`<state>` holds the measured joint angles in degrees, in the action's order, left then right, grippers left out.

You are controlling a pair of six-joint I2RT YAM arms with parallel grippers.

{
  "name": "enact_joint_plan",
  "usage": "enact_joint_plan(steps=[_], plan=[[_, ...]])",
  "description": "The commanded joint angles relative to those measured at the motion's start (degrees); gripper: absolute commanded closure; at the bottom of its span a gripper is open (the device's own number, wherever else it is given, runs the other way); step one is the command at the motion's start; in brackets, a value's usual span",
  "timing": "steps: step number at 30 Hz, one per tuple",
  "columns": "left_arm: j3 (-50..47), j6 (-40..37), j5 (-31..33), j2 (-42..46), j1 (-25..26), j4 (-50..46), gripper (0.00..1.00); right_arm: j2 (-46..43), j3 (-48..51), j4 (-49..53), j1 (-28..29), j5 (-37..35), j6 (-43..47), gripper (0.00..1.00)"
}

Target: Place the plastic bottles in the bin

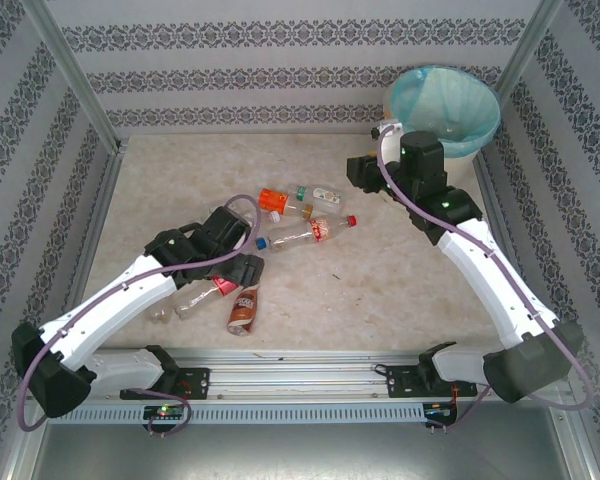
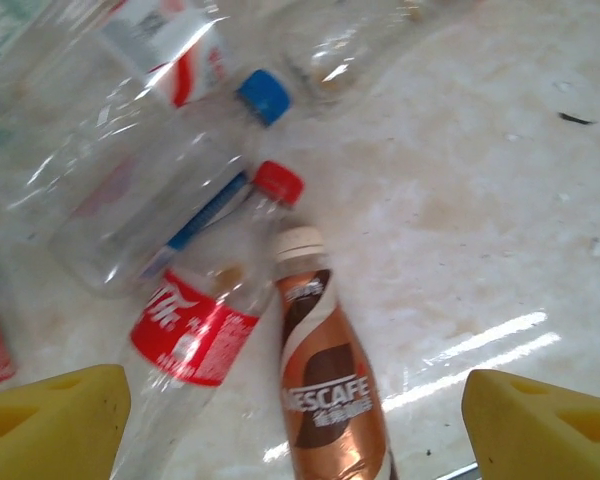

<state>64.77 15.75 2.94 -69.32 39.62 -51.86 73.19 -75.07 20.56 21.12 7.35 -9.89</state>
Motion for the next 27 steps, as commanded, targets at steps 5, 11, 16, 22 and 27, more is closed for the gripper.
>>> enact_joint_plan(steps=[5,11,16,22,27], plan=[[9.1,-21.8,-4.2,-16.5,-0.6,11.4,0.13,-8.8,4.1,-4.1,-0.5,-2.4,-2.2,0.54],[21.1,-30.9,-2.6,-33.3,-0.9,11.0,0.13,-13.6,5.7,-2.5,-1.5,-3.9,0.8,0.53],[31.2,-32.0,-3.6,-44.6,-2.3,4.8,0.22,-14.9,7.2,-2.2,-1.6,-3.4,0.8,0.53],[33.0,-30.9,-4.3,-49.9,-4.5,4.9,0.22,-14.4,7.7,-2.1,-1.7,-2.1,0.0,0.52],[32.7,-30.6,-5.7,-51.4,-5.2,5.4,0.22,-13.7,7.6,-2.5,-1.7,-1.8,-0.7,0.52]])
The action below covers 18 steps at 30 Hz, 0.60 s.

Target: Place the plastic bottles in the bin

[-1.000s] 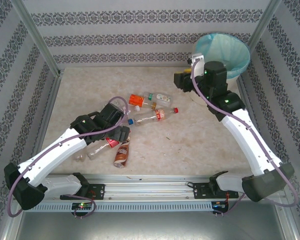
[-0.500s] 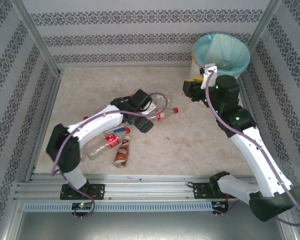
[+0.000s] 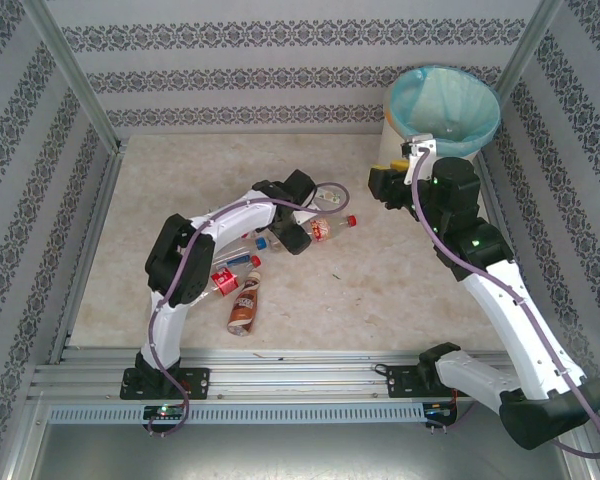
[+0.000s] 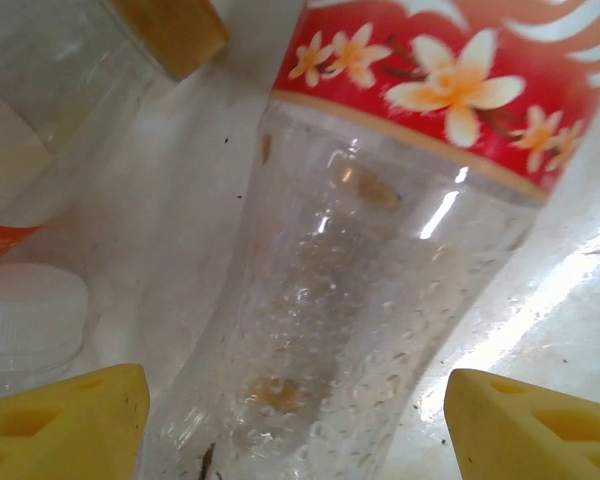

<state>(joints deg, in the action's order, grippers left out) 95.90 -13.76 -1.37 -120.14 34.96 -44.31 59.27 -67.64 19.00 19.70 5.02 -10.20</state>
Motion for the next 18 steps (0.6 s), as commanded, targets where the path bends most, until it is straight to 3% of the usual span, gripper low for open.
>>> enact_joint_plan(steps=[1,9,18], plan=[[1.5,-1.2,-2.0,-0.9,-0.5,-2.3,0.23,0.4,0.1,-0.9,-0.2,0.6,-0.4,0.52],[-0.6,-1.3,-5.5,-1.1,-0.5,-0.6,0.32,0.7,-0.5,-0.7,-0.2,0.7,-1.1,0.52],[-2.3,-1.9,-4.2,-1.8,-0.4,1.5,0.28,0.1,-0.6,-0.1,0.0,0.4,-2.5,0.52]])
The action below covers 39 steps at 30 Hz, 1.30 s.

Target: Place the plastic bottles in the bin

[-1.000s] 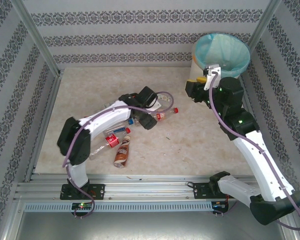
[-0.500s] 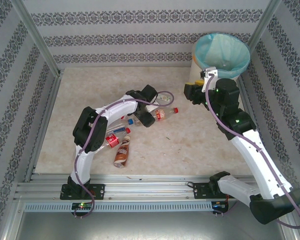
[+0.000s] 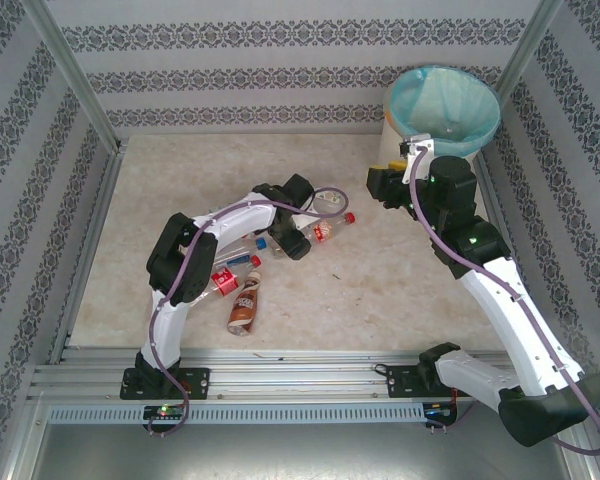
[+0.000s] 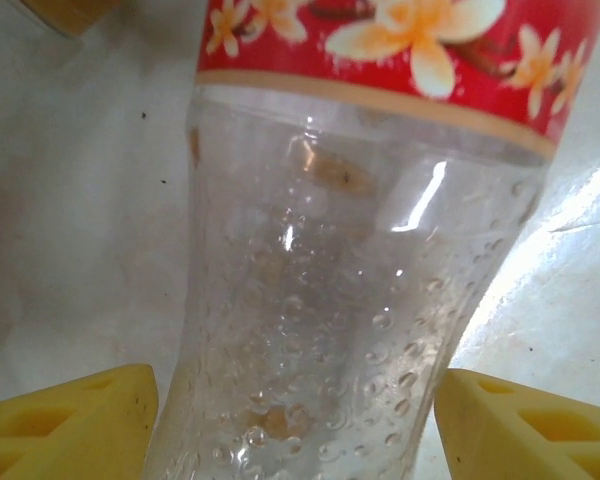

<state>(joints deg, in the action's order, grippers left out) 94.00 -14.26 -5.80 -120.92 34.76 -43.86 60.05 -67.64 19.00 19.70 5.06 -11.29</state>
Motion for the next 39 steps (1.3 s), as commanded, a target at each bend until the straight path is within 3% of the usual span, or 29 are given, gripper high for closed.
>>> enact_joint_plan(steps=[1,13,20,25,28,33,39], plan=[[-0.5,-1.5,0.3,-1.2,-0.2,1.0,0.29,-0.7,-0.7,-0.2,0.0,0.3,-1.5,0.52],[-1.7,-2.6,-0.8,4.2,-0.2,1.1,0.45,-0.9,-2.9,0.9,0.2,-0.9,-0.8,0.52],[-6.8,-6.0,-9.8,18.4,0.4,2.0,0.44,-2.3,-5.1,2.6,0.2,-2.1,-0.5,0.52],[-5.4,-4.0,-13.8,28.8,0.4,2.4,0.45,-2.4,-8.0,2.3,0.3,0.8,-2.4,0.52],[-8.5,-1.6,-15.6,34.7,0.4,8.1,0.46,-1.4,-9.9,0.7,0.4,7.0,-4.1,0.52],[-24.0,1.3,-15.2,44.4,0.4,25.6,0.47,1.3,-11.6,-4.2,0.8,18.9,-8.9,0.51],[-32.5,1.5,-11.1,50.7,0.4,35.0,0.48,4.3,-14.7,-2.1,2.7,20.3,-10.9,0.51]])
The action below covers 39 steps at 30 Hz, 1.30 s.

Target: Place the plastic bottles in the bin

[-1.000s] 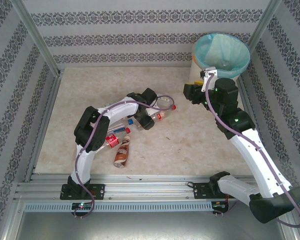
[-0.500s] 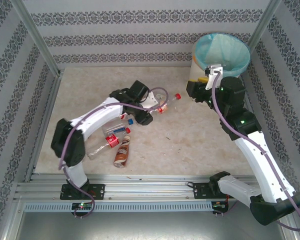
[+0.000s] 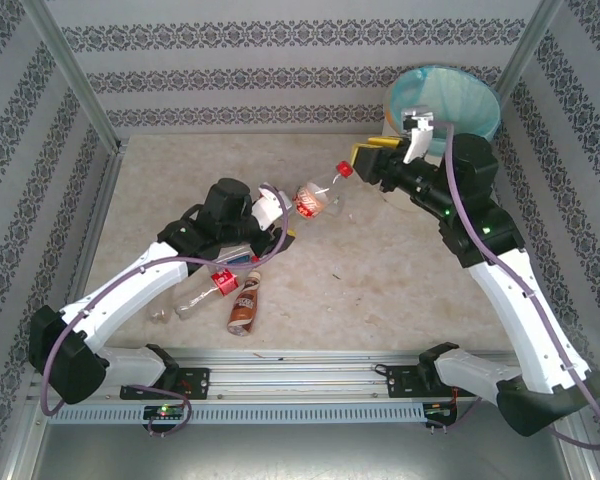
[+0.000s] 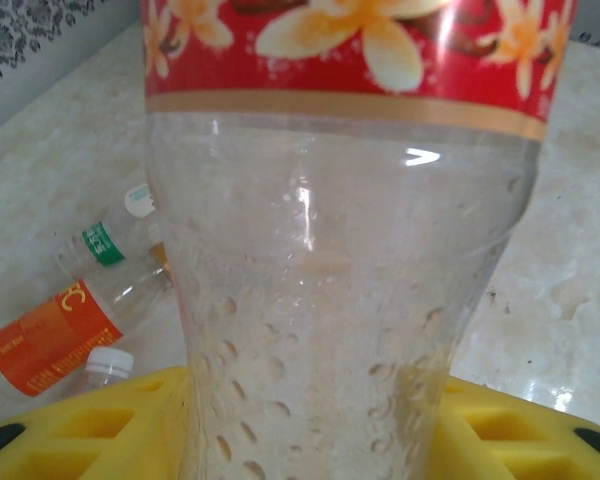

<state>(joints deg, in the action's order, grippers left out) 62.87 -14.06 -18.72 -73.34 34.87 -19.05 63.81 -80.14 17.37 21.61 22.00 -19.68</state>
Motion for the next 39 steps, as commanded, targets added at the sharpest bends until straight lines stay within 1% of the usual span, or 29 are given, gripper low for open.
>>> enact_joint_plan(steps=[1,6,15,20,23,26,27,29,31,33,35,37,39], plan=[[-2.2,1.3,2.2,4.0,0.3,11.2,0.48,0.8,-2.5,-0.3,0.9,3.4,-3.0,0.51],[-3.0,0.7,2.5,6.4,0.3,11.5,0.48,4.2,-5.8,3.6,1.4,6.4,-4.2,0.51],[-3.7,0.3,1.9,8.1,0.4,12.3,0.49,7.5,-7.7,5.9,4.0,5.9,-4.1,0.50],[-3.7,0.1,2.3,8.1,0.4,12.2,0.50,8.6,-8.3,6.5,4.5,7.4,-4.0,0.60],[-3.8,0.0,2.3,8.1,0.4,12.2,0.50,8.7,-8.5,6.5,4.6,8.2,-3.9,0.70],[-3.9,0.0,2.5,8.1,0.4,12.3,0.49,8.6,-8.6,6.5,4.6,8.5,-3.4,0.74],[-3.9,0.2,2.8,8.1,0.4,12.5,0.48,8.6,-8.6,6.5,4.6,8.4,-3.2,0.78],[-4.0,0.4,3.7,8.1,0.4,12.9,0.45,8.6,-8.6,6.5,4.6,8.1,-3.2,0.86],[-4.3,0.4,4.1,8.5,0.4,13.3,0.43,8.6,-8.7,6.3,4.6,8.1,-3.2,0.95],[-4.7,0.5,4.6,8.9,0.4,13.9,0.38,8.6,-8.8,6.3,4.6,7.7,-3.2,1.00],[-5.1,0.9,5.3,9.5,0.4,14.6,0.28,8.3,-9.0,6.5,4.6,6.6,-3.1,1.00],[-6.0,1.1,6.0,10.3,0.4,15.9,0.15,7.8,-9.2,6.5,4.5,4.5,-3.3,1.00],[-7.1,1.6,7.5,11.1,0.4,17.7,0.06,6.9,-9.1,6.4,4.1,2.2,-3.4,1.00]])
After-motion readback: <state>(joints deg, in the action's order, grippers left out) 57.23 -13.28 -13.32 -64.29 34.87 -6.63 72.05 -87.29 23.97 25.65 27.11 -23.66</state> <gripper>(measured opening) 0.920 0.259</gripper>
